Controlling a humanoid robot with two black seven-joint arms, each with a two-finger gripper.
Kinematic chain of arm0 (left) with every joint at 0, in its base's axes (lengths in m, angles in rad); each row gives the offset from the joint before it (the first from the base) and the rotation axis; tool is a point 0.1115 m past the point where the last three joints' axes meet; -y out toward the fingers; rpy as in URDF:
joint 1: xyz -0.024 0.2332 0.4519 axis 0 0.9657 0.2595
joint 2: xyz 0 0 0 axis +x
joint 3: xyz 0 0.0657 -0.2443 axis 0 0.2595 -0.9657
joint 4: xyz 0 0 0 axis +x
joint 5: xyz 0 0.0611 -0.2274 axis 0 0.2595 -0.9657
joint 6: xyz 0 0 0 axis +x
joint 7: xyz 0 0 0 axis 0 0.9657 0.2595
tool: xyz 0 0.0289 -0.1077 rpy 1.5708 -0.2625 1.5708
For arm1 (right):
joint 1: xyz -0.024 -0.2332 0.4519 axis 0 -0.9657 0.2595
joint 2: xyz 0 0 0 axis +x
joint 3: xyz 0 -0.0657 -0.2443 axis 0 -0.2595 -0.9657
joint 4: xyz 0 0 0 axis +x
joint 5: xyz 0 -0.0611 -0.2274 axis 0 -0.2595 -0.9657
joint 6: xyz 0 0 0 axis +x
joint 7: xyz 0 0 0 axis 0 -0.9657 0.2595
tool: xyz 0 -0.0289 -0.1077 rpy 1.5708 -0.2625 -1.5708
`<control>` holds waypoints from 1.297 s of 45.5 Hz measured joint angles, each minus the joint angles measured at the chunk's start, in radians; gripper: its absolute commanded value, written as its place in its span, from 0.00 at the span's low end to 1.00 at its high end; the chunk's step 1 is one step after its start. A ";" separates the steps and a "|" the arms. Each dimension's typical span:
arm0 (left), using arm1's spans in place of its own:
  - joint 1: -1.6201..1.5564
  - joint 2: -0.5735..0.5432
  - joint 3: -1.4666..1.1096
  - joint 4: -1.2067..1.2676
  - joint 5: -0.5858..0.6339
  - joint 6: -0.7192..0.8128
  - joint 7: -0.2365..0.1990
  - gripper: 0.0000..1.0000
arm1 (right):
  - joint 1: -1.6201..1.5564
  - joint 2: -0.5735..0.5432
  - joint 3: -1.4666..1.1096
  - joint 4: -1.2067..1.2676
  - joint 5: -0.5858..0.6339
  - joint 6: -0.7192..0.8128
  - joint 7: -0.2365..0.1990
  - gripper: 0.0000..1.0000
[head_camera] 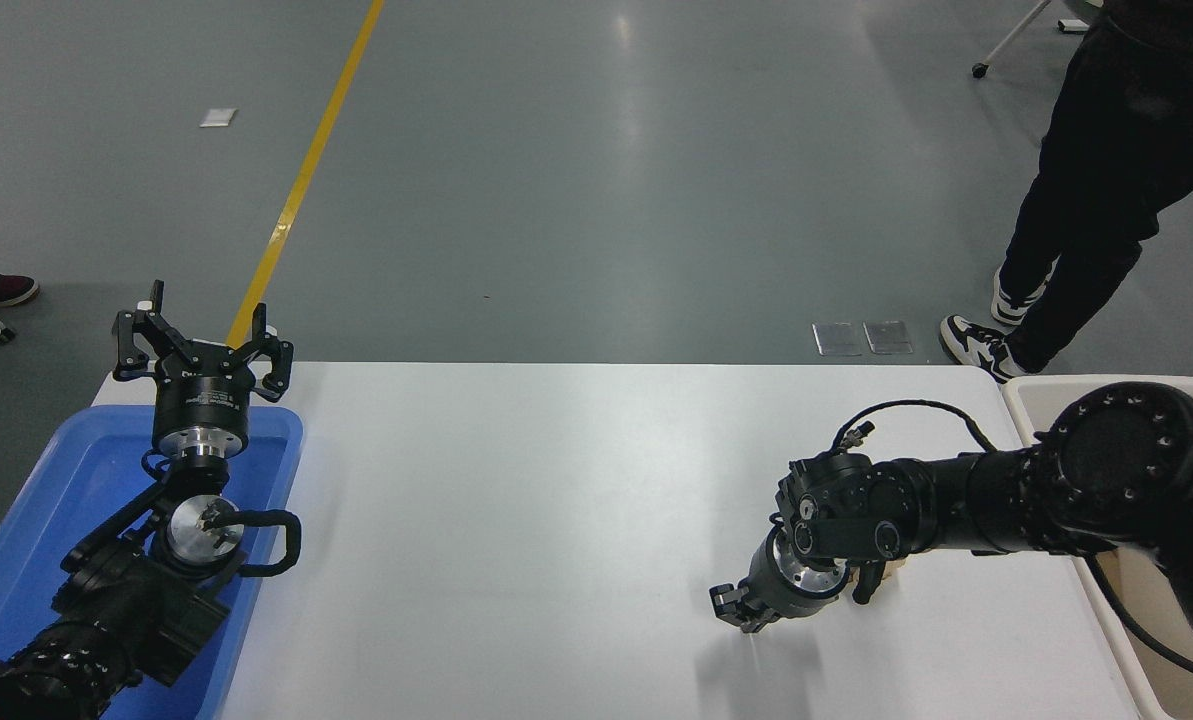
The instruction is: Pick up paper ball place in dustbin
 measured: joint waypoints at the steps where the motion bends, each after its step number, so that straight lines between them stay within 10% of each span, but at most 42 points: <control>1: 0.000 0.000 0.000 0.000 0.000 0.000 0.000 0.99 | 0.000 0.000 -0.001 0.000 -0.001 0.000 0.000 0.00; 24: 0.000 0.001 0.001 0.000 0.000 -0.002 0.000 0.99 | 0.091 -0.014 -0.005 0.082 0.008 0.018 -0.001 0.00; 42: 0.000 0.002 0.001 0.000 -0.001 -0.001 0.000 0.99 | 0.504 -0.321 -0.035 0.414 0.093 0.137 0.000 0.00; 47: 0.000 0.002 0.001 0.000 -0.001 0.000 -0.001 0.99 | 0.636 -0.408 -0.071 0.501 0.123 0.159 0.000 0.89; 59: 0.000 0.003 0.000 0.000 -0.002 0.000 -0.001 0.99 | 0.911 -0.574 -0.169 0.633 0.164 0.196 0.000 1.00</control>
